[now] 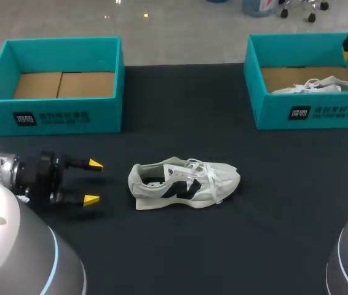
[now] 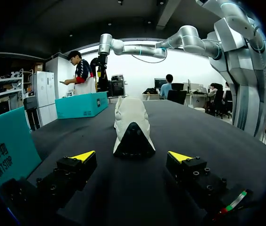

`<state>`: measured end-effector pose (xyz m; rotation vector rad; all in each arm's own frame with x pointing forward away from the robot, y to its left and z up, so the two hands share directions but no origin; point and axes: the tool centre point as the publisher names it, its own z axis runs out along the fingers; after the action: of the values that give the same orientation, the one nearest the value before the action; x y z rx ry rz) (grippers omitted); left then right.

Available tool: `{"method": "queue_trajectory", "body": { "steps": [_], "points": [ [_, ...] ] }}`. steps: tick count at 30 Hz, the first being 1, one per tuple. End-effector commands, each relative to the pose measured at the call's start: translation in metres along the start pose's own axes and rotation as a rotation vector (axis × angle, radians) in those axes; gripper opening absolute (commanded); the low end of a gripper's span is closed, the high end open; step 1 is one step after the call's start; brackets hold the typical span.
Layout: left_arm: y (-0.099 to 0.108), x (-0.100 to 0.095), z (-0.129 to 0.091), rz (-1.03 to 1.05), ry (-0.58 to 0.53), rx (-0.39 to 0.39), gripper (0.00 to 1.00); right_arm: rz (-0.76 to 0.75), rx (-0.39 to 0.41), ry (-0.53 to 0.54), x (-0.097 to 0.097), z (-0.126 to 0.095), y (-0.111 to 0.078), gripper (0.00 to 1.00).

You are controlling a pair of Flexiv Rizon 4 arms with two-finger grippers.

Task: Take the shoe out of the shoebox, open the shoe tongue, remove and reinsert the insole, then place the shoe into the shoebox

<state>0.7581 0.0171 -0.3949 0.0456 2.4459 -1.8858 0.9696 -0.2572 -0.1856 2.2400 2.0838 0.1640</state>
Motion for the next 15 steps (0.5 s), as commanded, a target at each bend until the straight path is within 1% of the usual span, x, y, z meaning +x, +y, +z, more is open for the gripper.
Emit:
{"method": "queue_trajectory", "body": {
  "steps": [1, 7, 11, 15],
  "points": [
    [-0.006, 0.001, 0.003, -0.006, -0.009, -0.006, 1.0, 0.001, 0.0, 0.0, 0.0, 0.0, 0.0, 1.0],
    [-0.022, -0.005, 0.023, -0.028, -0.005, -0.013, 1.0, 0.001, 0.0, 0.0, 0.0, 0.0, 0.0, 1.0],
    [-0.024, -0.009, 0.035, -0.041, -0.006, -0.029, 1.0, 0.001, 0.0, 0.0, 0.0, 0.0, 0.0, 1.0],
    [-0.022, -0.014, 0.044, -0.057, -0.031, -0.039, 1.0, 0.001, 0.0, 0.0, 0.0, 0.0, 0.0, 1.0]
  ]
}}
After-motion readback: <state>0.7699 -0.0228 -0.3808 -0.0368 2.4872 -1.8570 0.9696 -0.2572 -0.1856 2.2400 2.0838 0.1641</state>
